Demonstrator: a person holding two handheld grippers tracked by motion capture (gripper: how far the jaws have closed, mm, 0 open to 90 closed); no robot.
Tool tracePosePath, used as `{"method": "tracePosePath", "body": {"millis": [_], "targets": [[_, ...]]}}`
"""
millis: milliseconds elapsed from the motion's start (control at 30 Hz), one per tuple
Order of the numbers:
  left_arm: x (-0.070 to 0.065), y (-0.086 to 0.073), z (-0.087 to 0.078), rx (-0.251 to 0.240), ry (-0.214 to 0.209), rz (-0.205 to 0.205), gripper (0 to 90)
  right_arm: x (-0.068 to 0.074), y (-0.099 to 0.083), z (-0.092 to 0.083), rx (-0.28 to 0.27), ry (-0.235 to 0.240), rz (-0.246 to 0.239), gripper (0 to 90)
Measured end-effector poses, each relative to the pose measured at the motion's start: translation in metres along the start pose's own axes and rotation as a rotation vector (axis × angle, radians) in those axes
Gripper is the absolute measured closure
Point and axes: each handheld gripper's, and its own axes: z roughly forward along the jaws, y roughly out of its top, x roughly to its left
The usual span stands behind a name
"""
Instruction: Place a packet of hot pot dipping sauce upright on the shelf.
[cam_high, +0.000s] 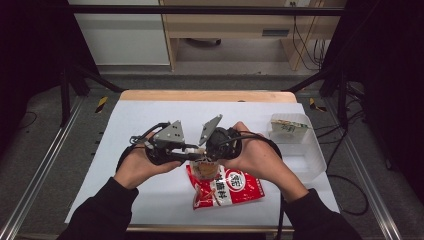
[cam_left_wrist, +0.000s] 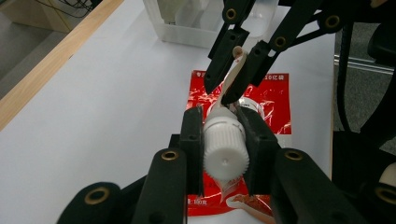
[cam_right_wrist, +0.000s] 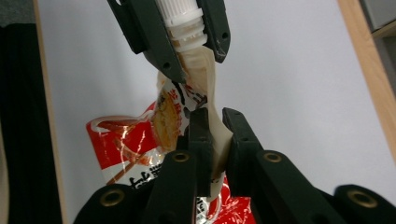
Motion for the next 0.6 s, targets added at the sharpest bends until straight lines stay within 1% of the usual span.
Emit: {"method": "tracePosePath", "body": {"millis": [33,100,133,200,267,300,333,367,400,433,500,567,600], "targets": [[0.0,-0.001,0.0,0.002,0.003,-0.002,73.3,0.0,0.001,0.001,0.004,0.008,0.009,84.8],[0.0,-0.005,0.0,-0.004,0.008,-0.02,73.1,-0.001,0.003,0.002,0.012,0.008,0.009,85.9],[0.001,-0.007,0.0,-0.013,0.012,-0.03,72.9,-0.002,0.004,0.003,0.016,0.009,-0.005,86.2],[0.001,-0.012,-0.001,-0.042,0.018,-0.06,71.9,-0.002,0.008,0.003,0.019,0.01,-0.008,86.4],[0.003,-0.018,-0.003,-0.071,0.024,-0.089,67.8,-0.003,0.011,0.003,0.029,-0.002,-0.017,86.5],[0.003,-0.021,-0.004,-0.085,0.029,-0.1,64.5,-0.003,0.011,0.003,0.026,-0.003,-0.015,86.6],[0.003,-0.023,-0.005,-0.096,0.037,-0.11,59.1,-0.004,0.012,0.003,0.033,-0.003,-0.019,86.6],[0.003,-0.027,-0.007,-0.108,0.051,-0.115,52.4,-0.004,0.013,0.003,0.034,-0.006,-0.028,86.6],[0.001,-0.03,-0.009,-0.125,0.079,-0.119,48.7,-0.004,0.014,0.003,0.037,-0.012,-0.027,86.6],[0.0,-0.034,-0.012,-0.138,0.114,-0.118,46.9,-0.005,0.014,0.003,0.032,-0.014,-0.024,86.6],[-0.003,-0.043,-0.017,-0.162,0.15,-0.121,42.7,-0.007,0.014,0.003,0.026,-0.021,-0.017,86.6],[-0.003,-0.055,-0.02,-0.146,0.191,-0.139,38.6,-0.011,0.013,0.003,0.021,-0.027,-0.006,86.6],[-0.003,-0.062,-0.021,-0.143,0.197,-0.155,37.1,-0.013,0.013,0.003,0.017,-0.031,-0.005,86.6]]}}
